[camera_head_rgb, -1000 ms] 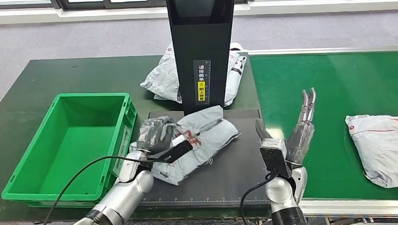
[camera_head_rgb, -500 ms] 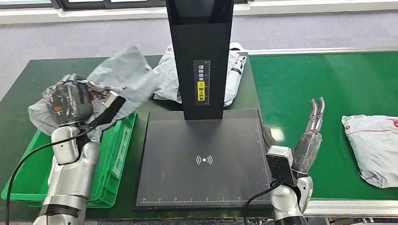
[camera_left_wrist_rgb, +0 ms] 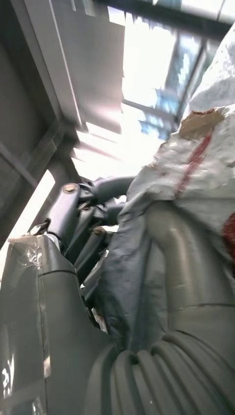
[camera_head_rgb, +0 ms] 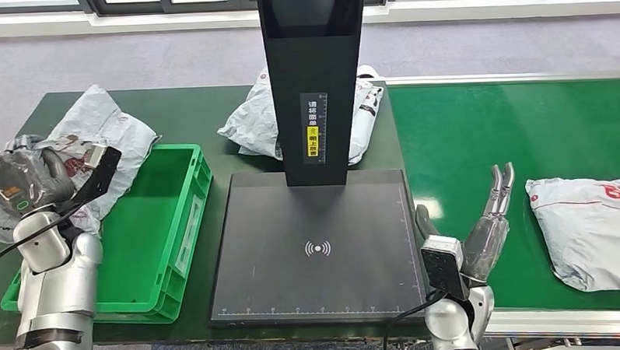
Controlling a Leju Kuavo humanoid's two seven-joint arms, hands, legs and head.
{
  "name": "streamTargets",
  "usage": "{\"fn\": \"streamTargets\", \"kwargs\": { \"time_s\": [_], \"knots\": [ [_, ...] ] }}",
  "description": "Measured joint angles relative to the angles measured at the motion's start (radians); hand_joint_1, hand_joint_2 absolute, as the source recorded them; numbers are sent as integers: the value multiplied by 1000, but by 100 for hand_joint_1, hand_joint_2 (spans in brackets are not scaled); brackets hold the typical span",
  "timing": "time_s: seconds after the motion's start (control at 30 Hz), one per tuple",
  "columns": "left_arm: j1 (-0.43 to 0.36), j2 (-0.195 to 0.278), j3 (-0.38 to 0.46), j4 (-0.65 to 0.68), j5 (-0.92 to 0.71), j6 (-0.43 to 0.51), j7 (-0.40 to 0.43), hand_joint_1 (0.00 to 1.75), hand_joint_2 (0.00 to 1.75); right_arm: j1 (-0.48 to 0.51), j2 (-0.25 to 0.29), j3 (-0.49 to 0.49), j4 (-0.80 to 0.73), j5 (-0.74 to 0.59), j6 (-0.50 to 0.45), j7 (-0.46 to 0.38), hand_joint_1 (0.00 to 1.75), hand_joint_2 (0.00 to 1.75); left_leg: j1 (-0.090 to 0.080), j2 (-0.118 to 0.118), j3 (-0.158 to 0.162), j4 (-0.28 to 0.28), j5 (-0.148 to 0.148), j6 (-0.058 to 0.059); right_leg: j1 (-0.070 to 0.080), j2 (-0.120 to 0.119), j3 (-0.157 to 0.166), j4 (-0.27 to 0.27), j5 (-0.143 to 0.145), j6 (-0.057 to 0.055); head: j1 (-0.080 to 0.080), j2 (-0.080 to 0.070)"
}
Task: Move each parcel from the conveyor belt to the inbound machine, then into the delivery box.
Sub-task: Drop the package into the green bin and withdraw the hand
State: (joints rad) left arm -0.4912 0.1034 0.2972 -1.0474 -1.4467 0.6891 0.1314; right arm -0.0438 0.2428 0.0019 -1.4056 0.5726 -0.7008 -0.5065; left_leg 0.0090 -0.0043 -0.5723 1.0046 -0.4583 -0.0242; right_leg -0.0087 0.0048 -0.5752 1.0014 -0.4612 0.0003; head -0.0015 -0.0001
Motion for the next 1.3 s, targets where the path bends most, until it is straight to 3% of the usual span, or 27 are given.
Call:
{"fn": "streamTargets", "kwargs": {
  "time_s": [0.1, 0.33, 0.43, 0.67, 0.8, 0.87, 1.0, 1.13, 1.3],
  "knots": [
    [6, 16, -13, 62, 60, 5, 15, 0, 175, 5, 2, 0, -7, 15, 0, 16, 0, 175, 0, 0, 0, 0, 0, 0, 0, 0, 0, 0, 0, 0, 0, 0],
    [-8, 14, -12, 183, 311, 5, -201, 0, 175, 15, 2, 0, -25, 14, 0, 56, 0, 175, 0, 0, 0, 0, 0, 0, -1, 0, -1, 0, 0, 0, 0, 0],
    [-13, 6, -12, 182, 443, 5, -294, 0, 175, 18, 0, 0, -26, -2, 0, 55, 0, 175, 0, 0, 0, 0, 0, 0, -1, 0, 0, 0, 0, 0, 0, 0],
    [-15, -12, -13, 156, 550, 4, -349, 0, 175, 23, -5, 0, -26, -17, 0, 52, 0, 175, 0, 0, 0, 0, 0, 0, 0, 0, -1, 0, 0, 0, 0, 0],
    [-14, -25, -12, 100, 745, 2, -478, 0, 175, 22, -11, 3, -22, -38, 0, 45, 0, 175, 0, 0, 0, 0, 0, 0, 0, 0, 0, 0, 0, 0, 0, 0],
    [-10, -35, -14, 58, 882, -39, -542, 0, 175, 20, -14, 5, -18, -48, 0, 36, 0, 175, 0, 0, 0, 0, 0, 0, 0, 0, 0, 0, 0, 0, 0, 0],
    [7, -62, -51, -18, 1130, -234, -591, 0, 175, 13, -23, 6, -7, -61, 0, 37, 0, 175, 0, -1, -1, 0, 0, 0, 0, -1, 0, -1, 0, 0, 0, 0],
    [29, -103, -134, -43, 1226, -387, -590, 0, 175, 3, -33, 14, 8, -65, 3, 65, 0, 175, -1, -1, -1, 0, 0, 0, -2, -1, 1, -1, 0, 0, 0, 0],
    [62, -166, -262, -44, 1280, -483, -621, 0, 175, -16, -43, 39, 43, -38, 27, 106, 0, 175, -2, -1, -1, 0, 0, 0, -3, -1, 0, -1, 1, 1, 0, 0]
  ]
}}
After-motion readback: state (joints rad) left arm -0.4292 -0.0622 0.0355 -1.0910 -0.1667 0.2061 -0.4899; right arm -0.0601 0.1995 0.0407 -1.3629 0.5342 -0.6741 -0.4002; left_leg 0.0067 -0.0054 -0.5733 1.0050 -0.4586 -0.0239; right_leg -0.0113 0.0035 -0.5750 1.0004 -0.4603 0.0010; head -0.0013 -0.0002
